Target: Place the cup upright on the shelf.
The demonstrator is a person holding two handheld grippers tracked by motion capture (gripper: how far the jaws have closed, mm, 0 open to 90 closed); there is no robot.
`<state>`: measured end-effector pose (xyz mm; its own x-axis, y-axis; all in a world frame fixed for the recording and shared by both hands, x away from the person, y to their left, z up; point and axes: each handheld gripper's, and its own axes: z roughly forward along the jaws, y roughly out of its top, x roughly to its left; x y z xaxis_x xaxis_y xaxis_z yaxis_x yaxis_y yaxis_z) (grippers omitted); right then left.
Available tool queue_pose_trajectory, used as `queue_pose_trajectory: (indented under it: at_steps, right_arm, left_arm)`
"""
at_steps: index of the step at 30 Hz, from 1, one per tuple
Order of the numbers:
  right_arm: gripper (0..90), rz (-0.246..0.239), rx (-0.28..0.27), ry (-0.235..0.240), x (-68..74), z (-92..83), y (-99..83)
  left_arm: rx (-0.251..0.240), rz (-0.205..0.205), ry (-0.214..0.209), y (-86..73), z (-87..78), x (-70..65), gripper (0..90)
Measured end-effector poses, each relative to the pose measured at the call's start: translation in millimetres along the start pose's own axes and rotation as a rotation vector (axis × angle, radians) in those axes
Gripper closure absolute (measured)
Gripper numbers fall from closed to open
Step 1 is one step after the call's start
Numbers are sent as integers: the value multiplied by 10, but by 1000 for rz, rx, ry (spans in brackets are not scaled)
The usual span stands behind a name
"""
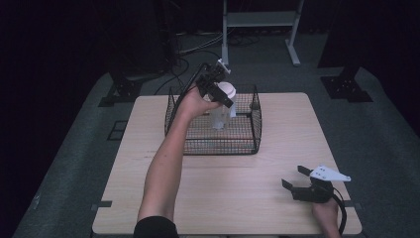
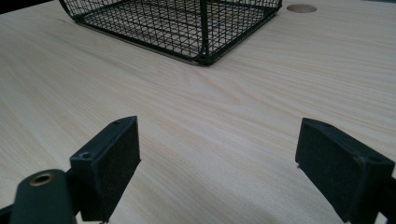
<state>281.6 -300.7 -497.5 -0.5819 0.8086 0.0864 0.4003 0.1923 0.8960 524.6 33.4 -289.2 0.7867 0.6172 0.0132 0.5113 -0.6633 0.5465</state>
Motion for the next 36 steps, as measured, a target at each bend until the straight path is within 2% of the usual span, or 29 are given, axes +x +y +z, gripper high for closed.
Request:
queue_pose_trajectory:
  at_steps: [8,10,15,21,31,33,36]
  right_arm:
    - [129,-2,7,0,8,0,-1]
    - [129,-4,6,-1,9,0,-2]
    - [129,-9,10,-3,14,4,-2]
    - [129,-9,12,-5,16,3,-2]
    - [129,-12,11,-6,22,5,-3]
    - [129,-12,12,-7,25,5,-4]
    - [129,-13,12,-7,26,6,-4]
  left_arm:
    - [10,-20,-2,-90,168,52,53]
    - [8,-26,-7,-112,180,73,53]
    - [7,-47,13,-160,212,112,53]
    - [5,-64,8,-204,251,141,53]
    - [23,-67,-1,-333,390,143,52]
    - [1,-68,-3,-372,399,148,53]
    - [-5,-70,-12,-406,386,160,52]
